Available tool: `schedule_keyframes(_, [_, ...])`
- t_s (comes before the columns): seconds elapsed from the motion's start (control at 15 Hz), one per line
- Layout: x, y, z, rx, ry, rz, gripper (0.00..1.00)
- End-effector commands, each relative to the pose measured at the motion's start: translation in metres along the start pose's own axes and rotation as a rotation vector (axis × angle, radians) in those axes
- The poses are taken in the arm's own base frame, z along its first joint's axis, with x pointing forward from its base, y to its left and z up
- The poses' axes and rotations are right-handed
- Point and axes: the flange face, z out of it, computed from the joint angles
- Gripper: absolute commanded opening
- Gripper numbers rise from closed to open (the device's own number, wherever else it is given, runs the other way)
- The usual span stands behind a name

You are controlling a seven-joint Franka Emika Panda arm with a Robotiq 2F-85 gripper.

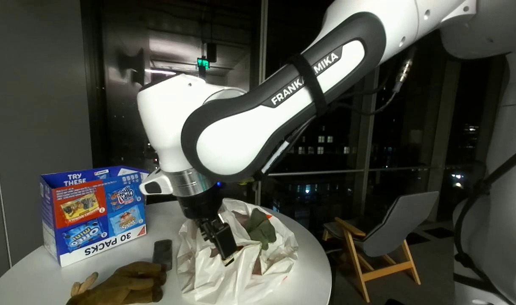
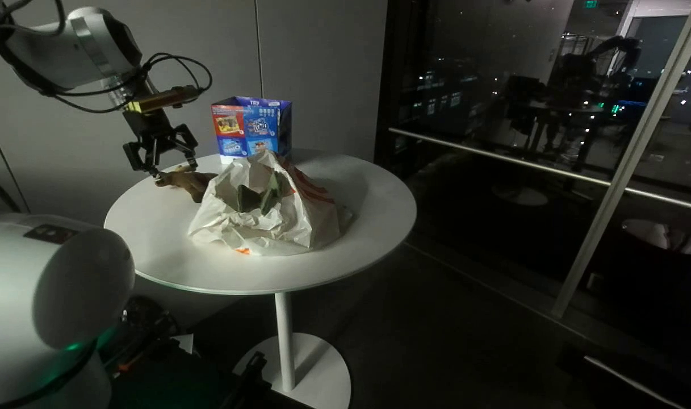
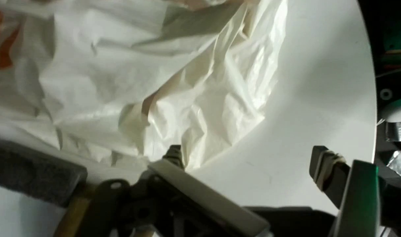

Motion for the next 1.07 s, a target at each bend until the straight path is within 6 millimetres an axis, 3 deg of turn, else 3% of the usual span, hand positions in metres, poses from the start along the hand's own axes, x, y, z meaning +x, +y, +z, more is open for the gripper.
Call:
schedule_keyframes(0.0, [0.043,0.019,-0.003,-0.085,0.058,-0.170,1.00])
schedule_keyframes(0.6, [0.117,0.089,-0.011,-0.183,0.298,-0.540,1.00])
schedule_keyframes(1.0, [0.140,0.135,0.013,-0.091,0.444,-0.644,1.00])
